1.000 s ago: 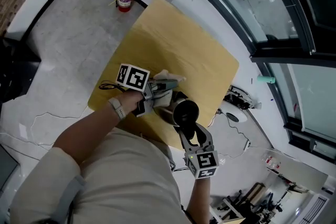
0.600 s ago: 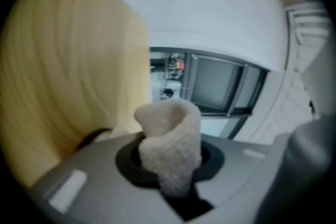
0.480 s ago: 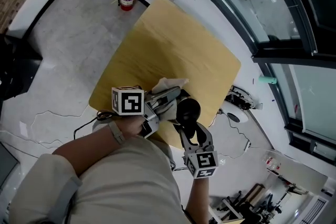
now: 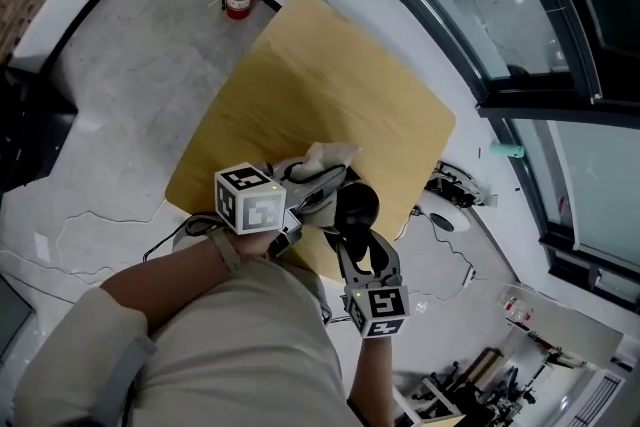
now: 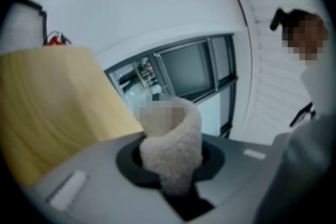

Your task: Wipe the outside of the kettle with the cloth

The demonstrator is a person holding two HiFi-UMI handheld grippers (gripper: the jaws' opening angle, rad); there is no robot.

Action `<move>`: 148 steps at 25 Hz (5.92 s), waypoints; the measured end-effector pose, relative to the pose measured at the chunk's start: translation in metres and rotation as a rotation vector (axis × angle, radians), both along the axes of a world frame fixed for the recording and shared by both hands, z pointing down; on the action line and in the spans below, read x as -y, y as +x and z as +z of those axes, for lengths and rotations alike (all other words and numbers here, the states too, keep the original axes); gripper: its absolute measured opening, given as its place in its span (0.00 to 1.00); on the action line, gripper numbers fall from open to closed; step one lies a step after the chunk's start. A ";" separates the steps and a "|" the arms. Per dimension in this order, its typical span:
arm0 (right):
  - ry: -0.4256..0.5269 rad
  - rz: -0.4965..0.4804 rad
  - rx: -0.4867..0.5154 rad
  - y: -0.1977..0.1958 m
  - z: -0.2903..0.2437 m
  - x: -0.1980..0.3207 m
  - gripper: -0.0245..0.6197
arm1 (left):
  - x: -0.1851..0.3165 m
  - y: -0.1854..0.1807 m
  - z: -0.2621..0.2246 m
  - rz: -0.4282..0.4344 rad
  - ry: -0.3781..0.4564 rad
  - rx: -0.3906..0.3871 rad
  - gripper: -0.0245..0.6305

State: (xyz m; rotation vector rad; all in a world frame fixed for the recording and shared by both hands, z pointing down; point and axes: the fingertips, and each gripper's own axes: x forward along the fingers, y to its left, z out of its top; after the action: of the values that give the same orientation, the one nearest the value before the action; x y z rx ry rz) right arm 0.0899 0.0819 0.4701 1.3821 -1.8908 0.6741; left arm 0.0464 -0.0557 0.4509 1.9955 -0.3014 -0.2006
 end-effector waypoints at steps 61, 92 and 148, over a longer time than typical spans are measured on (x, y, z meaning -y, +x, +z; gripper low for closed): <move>0.125 0.390 0.009 0.008 0.003 0.046 0.35 | 0.039 -0.002 0.103 -0.270 -0.473 0.014 0.16; 0.163 0.391 0.047 0.004 0.003 0.053 0.40 | 0.038 0.015 0.109 -0.260 -0.274 0.065 0.18; 0.008 0.583 0.832 -0.017 0.004 0.057 0.44 | -0.078 0.011 0.019 1.030 -0.338 -0.335 0.14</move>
State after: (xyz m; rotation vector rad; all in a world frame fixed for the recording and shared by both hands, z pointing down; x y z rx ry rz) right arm 0.0730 0.0246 0.4737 1.8544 -2.0504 1.7431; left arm 0.0570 0.0222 0.4701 1.5236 0.8477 0.1702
